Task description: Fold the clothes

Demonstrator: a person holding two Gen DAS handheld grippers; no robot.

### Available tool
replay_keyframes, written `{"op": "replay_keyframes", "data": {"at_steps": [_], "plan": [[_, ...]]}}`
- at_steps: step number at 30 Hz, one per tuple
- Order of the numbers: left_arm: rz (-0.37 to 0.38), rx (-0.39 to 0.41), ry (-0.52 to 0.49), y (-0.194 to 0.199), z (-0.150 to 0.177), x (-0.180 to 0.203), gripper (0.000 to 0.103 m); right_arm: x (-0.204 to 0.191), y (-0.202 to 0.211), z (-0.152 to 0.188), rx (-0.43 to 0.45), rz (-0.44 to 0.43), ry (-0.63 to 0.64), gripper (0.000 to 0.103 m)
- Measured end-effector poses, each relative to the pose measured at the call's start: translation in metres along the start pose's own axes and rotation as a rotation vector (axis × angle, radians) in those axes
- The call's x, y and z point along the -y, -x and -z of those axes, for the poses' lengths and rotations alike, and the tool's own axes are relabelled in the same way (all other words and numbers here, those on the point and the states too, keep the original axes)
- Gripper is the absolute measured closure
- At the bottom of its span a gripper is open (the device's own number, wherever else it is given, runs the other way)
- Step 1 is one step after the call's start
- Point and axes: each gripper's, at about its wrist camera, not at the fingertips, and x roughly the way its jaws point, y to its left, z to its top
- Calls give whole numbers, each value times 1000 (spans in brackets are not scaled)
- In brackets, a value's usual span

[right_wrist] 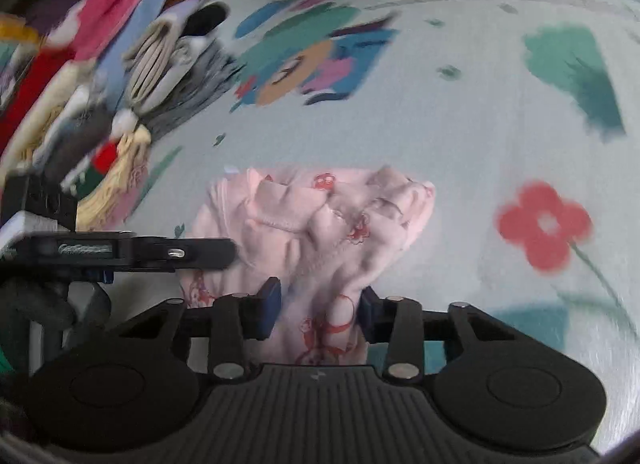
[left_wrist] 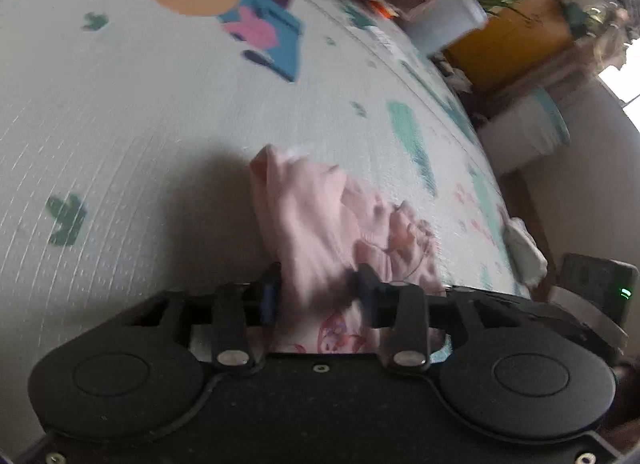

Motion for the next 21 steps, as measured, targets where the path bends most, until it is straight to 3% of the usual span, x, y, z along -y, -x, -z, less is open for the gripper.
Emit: {"op": "replay_keyframes", "data": {"at_steps": [3,10,15,21], "plan": [[29,11,110,8,-3,-14,75,1,-3,-11,-4,-9,-36,76],[62,86,226,54,-17,-37,79,-35,-5,-43,-4,-83,40,79],[78,230,232,112,-48,-51,79,-81,-22,-81,56,-162,135,80],[61,444,105,187,-108,-52,79,-150,-44,-151,213,-263,237,80]]}}
